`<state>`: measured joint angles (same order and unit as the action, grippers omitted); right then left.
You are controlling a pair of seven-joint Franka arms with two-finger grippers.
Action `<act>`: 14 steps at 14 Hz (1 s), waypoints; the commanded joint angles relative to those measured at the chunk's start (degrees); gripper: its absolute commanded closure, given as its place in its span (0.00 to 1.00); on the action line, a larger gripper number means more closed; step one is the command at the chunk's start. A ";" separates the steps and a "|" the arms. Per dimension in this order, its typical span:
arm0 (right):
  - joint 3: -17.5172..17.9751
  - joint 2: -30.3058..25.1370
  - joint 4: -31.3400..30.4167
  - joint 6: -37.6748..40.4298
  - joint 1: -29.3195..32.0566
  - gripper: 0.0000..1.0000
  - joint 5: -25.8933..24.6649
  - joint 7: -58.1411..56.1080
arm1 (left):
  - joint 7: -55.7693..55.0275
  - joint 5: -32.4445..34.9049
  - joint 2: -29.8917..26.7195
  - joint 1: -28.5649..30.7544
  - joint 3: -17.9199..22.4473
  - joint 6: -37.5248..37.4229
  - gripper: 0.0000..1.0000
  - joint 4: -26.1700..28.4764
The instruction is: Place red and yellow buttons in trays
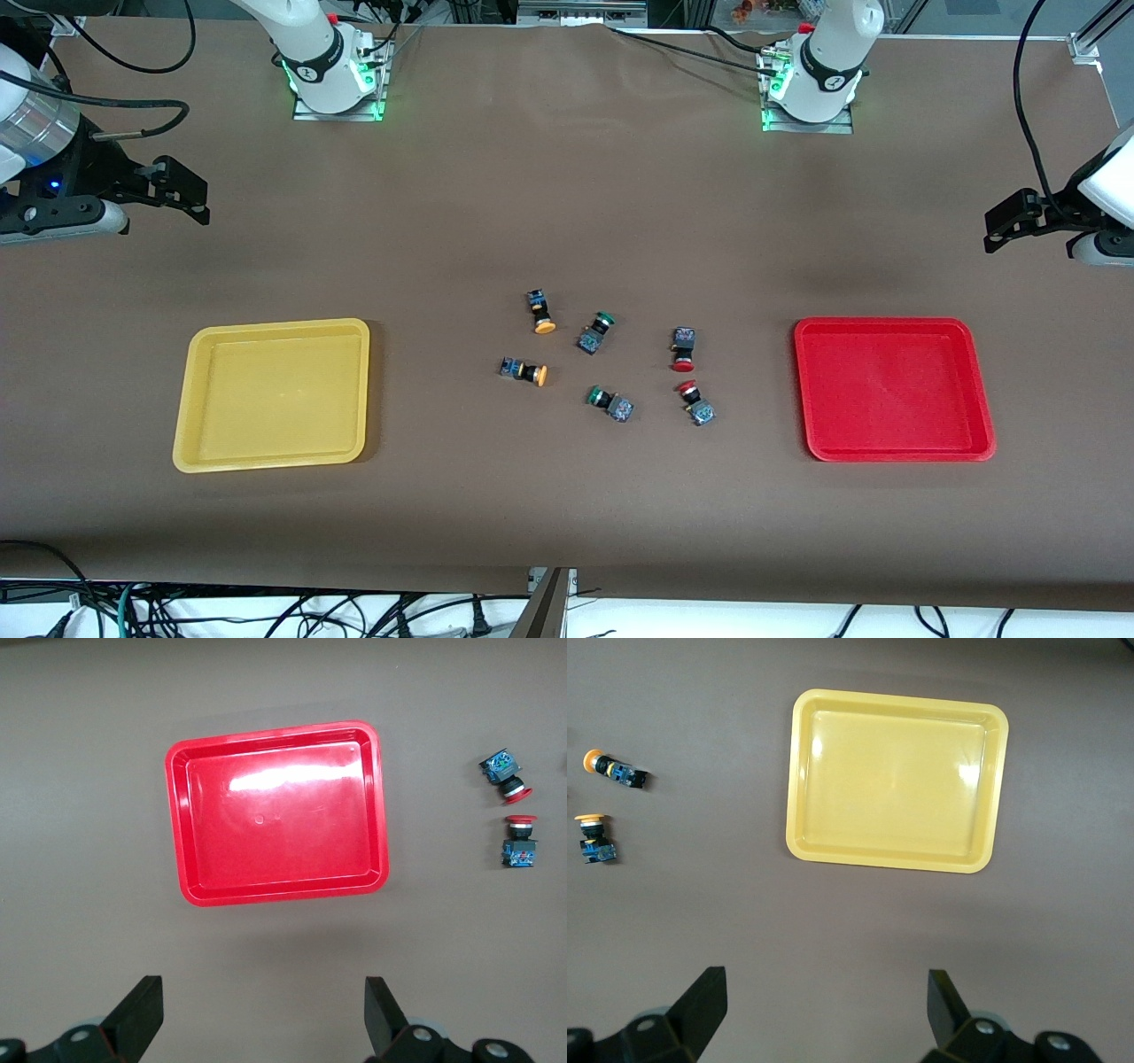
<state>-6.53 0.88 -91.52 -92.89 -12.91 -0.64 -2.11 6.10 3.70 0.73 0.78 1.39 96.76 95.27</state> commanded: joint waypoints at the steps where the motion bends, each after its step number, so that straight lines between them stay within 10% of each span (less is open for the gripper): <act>1: 0.55 -0.35 0.48 0.00 -0.27 0.00 -0.85 0.26 | 1.11 -1.59 1.11 -0.34 0.37 -1.22 0.00 -2.19; 14: 0.65 0.09 3.46 0.08 0.08 0.00 -0.06 -0.61 | 1.19 -1.16 4.09 -0.42 0.37 -3.33 0.00 -1.84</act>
<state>-6.02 0.88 -89.44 -93.81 -12.91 -0.64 -2.14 6.10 3.67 2.38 0.75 1.39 95.06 95.06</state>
